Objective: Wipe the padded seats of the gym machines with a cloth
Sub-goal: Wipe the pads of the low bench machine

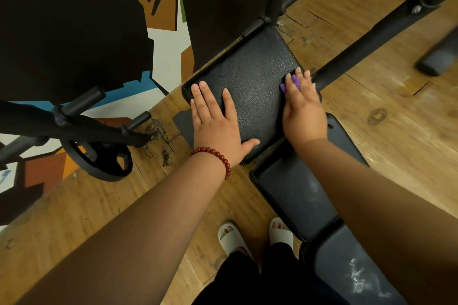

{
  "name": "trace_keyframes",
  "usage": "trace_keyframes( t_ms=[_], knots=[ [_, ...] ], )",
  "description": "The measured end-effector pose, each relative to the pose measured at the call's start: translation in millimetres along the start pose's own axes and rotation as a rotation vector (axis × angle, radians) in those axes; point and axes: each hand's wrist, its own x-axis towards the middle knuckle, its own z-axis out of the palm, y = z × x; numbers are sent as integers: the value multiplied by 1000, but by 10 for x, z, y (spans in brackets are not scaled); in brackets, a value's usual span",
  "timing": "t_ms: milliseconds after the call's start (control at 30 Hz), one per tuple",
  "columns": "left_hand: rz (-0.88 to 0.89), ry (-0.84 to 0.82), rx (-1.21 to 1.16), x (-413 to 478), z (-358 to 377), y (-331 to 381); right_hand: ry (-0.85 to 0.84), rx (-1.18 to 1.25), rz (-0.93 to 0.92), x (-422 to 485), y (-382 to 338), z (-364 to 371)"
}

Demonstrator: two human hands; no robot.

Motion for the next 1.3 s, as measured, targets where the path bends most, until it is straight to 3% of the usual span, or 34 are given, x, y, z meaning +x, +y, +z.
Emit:
trace_keyframes(
  t_ms=[67, 233, 467, 700, 867, 1133, 1300],
  knots=[
    [-5, -7, -5, 7, -11, 14, 1, 25, -40, -177, -154, 73],
    [-8, -13, -8, 5, -21, 18, -191, -8, -442, -422, -112, 13],
    [11, 7, -36, -33, 27, 51, -75, -41, -143, 87, 51, -56],
    [27, 8, -83, -66, 38, 85, -199, 12, -357, -511, -85, -34],
    [-13, 34, -122, -60, 21, 179, -166, -55, -139, 94, 5, -89],
    [101, 150, -123, 178, -1, 273, -180, -33, -173, -411, 227, -142],
    [161, 219, -91, 447, -86, 324, -91, -42, -108, 84, 239, -123]
  ],
)
